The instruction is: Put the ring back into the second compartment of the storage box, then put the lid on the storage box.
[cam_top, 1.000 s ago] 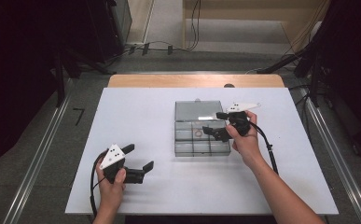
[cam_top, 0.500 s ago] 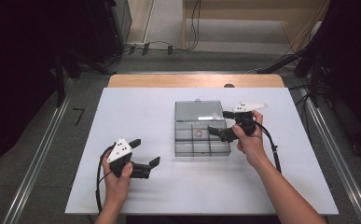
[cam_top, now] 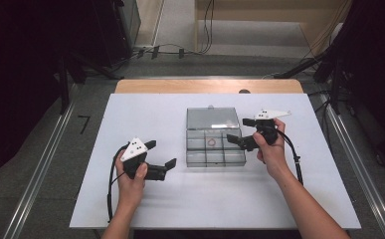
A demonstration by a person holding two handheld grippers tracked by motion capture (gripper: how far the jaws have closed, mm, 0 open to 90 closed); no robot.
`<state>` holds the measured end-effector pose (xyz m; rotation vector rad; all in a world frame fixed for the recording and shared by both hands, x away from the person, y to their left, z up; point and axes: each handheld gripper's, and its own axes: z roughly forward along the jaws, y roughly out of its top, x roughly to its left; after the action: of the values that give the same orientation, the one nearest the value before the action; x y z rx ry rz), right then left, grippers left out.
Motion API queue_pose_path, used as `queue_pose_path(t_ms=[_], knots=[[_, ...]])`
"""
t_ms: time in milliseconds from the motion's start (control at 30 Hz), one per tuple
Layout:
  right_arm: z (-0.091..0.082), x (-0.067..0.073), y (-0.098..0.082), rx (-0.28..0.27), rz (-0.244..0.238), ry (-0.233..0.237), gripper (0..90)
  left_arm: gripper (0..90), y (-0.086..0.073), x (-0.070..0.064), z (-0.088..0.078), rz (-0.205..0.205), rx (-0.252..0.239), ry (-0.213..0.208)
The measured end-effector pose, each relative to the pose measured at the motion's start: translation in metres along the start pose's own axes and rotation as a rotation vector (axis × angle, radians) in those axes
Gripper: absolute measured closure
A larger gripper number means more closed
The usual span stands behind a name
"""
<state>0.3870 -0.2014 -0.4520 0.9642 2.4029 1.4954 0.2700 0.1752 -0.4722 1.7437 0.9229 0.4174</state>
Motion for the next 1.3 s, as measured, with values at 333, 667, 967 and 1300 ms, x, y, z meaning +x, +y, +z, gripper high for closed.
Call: queue_pose_path(t_ms=[333,667,967,1300], knots=[[-0.004,-0.008,-0.003,-0.015,0.025,-0.015,0.0,0.0,0.018,0.004,0.017,0.002,-0.007,-0.025],[-0.005,-0.015,-0.004,-0.009,0.029,-0.039,0.0,0.0,0.031,0.009,0.042,-0.010,0.007,-0.058],[-0.006,-0.027,-0.002,-0.021,0.067,-0.058,0.0,0.0,0.041,0.019,0.065,-0.027,0.015,-0.063],[0.006,-0.039,0.002,-0.011,0.100,-0.075,0.0,0.0,0.049,0.032,0.093,-0.050,0.046,-0.062]])
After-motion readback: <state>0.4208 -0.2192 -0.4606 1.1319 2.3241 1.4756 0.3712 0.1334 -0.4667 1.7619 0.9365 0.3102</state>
